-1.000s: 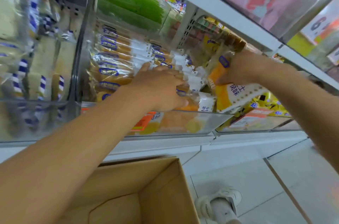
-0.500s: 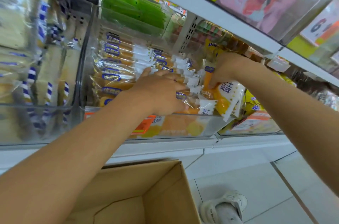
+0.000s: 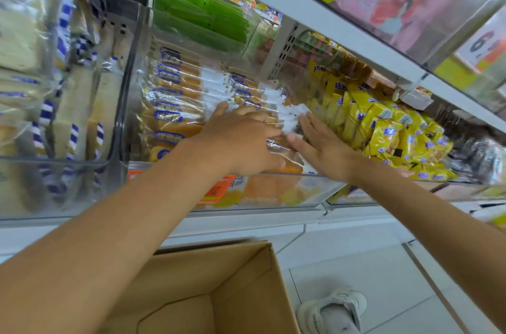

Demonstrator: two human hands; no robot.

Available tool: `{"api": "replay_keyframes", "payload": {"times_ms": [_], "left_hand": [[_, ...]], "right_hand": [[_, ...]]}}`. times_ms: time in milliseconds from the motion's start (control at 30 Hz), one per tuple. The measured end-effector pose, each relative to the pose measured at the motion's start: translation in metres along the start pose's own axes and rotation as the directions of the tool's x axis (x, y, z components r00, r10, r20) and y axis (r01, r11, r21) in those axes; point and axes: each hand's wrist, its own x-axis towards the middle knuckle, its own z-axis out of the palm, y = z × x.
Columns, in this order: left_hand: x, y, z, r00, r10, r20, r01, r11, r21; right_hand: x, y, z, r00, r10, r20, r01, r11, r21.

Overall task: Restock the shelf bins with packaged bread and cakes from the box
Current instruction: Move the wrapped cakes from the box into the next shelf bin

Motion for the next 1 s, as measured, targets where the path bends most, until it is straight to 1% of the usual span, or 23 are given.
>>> {"api": "replay_keyframes", "payload": {"times_ms": [33, 133, 167, 267, 333, 400, 433, 467, 500, 533, 567, 600, 633, 667, 733, 767, 800, 867, 900, 933, 1000], "left_hand": [[-0.001, 0.001, 0.0, 1.0, -0.003, 0.004, 0.003, 1.0, 0.004], [-0.002, 0.003, -0.002, 1.0, -0.008, 0.01, 0.008, 1.0, 0.004], [-0.002, 0.003, -0.002, 1.0, -0.012, 0.002, 0.012, 1.0, 0.004], [0.0, 0.001, -0.001, 0.999, -0.039, -0.014, 0.039, 0.999, -0.019], [0.002, 0.001, -0.001, 0.999, -0.046, -0.01, 0.046, 0.999, 0.002], [0.0, 0.002, -0.004, 0.999, -0.039, -0.021, 0.038, 0.999, -0.02], [-0.004, 0.003, -0.006, 0.999, -0.039, -0.036, 0.038, 0.998, -0.054], [-0.009, 0.005, -0.009, 0.997, -0.048, -0.054, 0.042, 0.994, -0.096], [-0.017, 0.006, -0.012, 0.994, -0.067, -0.087, 0.054, 0.988, -0.145], [-0.027, 0.007, -0.015, 0.985, -0.102, -0.136, 0.075, 0.979, -0.189], [-0.039, 0.008, -0.017, 0.967, -0.142, -0.212, 0.096, 0.973, -0.211], [-0.053, 0.009, -0.019, 0.938, -0.175, -0.3, 0.114, 0.971, -0.211], [-0.069, 0.01, -0.019, 0.904, -0.207, -0.375, 0.139, 0.97, -0.2], [-0.087, 0.01, -0.018, 0.874, -0.245, -0.419, 0.173, 0.964, -0.203], [-0.122, 0.01, -0.01, 0.848, -0.331, -0.413, 0.254, 0.939, -0.231], [-0.144, 0.009, -0.001, 0.844, -0.371, -0.388, 0.295, 0.924, -0.242], [-0.163, 0.007, 0.01, 0.844, -0.402, -0.356, 0.328, 0.911, -0.249], [-0.202, 0.0, 0.04, 0.837, -0.484, -0.254, 0.422, 0.868, -0.262], [-0.223, -0.005, 0.057, 0.826, -0.538, -0.168, 0.483, 0.83, -0.28], [-0.242, -0.011, 0.077, 0.805, -0.588, -0.076, 0.544, 0.784, -0.299], [-0.276, -0.029, 0.116, 0.734, -0.676, 0.063, 0.654, 0.679, -0.333]], "right_hand": [[-0.001, 0.002, 0.004, 1.0, 0.005, 0.005, -0.005, 1.0, 0.026], [-0.001, 0.009, -0.002, 0.998, 0.0, -0.062, 0.012, 0.981, 0.196], [0.0, 0.009, -0.004, 0.999, 0.002, -0.051, 0.008, 0.983, 0.186], [0.0, 0.004, 0.006, 0.996, 0.013, 0.088, -0.014, 1.0, 0.01], [0.002, 0.001, 0.009, 0.995, 0.004, 0.101, -0.004, 1.0, 0.005], [-0.001, 0.0, 0.005, 0.998, -0.009, 0.061, 0.006, 0.999, 0.051], [-0.005, -0.001, 0.003, 1.0, -0.03, 0.004, 0.03, 0.998, 0.062], [-0.01, -0.004, 0.001, 0.994, -0.062, -0.089, 0.067, 0.996, 0.061], [-0.015, -0.007, 0.002, 0.969, -0.109, -0.224, 0.125, 0.991, 0.056], [-0.022, -0.013, 0.004, 0.921, -0.149, -0.36, 0.183, 0.981, 0.062], [-0.03, -0.021, 0.007, 0.867, -0.161, -0.472, 0.236, 0.966, 0.103], [-0.041, -0.031, 0.012, 0.819, -0.16, -0.552, 0.298, 0.939, 0.17], [-0.053, -0.04, 0.02, 0.787, -0.158, -0.596, 0.358, 0.904, 0.232], [-0.067, -0.05, 0.029, 0.774, -0.163, -0.612, 0.399, 0.876, 0.272], [-0.093, -0.065, 0.052, 0.758, -0.192, -0.624, 0.456, 0.84, 0.295], [-0.104, -0.071, 0.069, 0.769, -0.225, -0.599, 0.478, 0.824, 0.304], [-0.114, -0.075, 0.085, 0.801, -0.261, -0.539, 0.48, 0.817, 0.318], [-0.132, -0.082, 0.126, 0.887, -0.332, -0.32, 0.437, 0.828, 0.351], [-0.142, -0.086, 0.147, 0.911, -0.356, -0.206, 0.409, 0.842, 0.352], [-0.148, -0.087, 0.171, 0.923, -0.37, -0.109, 0.384, 0.856, 0.345], [-0.157, -0.087, 0.219, 0.932, -0.353, 0.082, 0.307, 0.889, 0.341]]}}
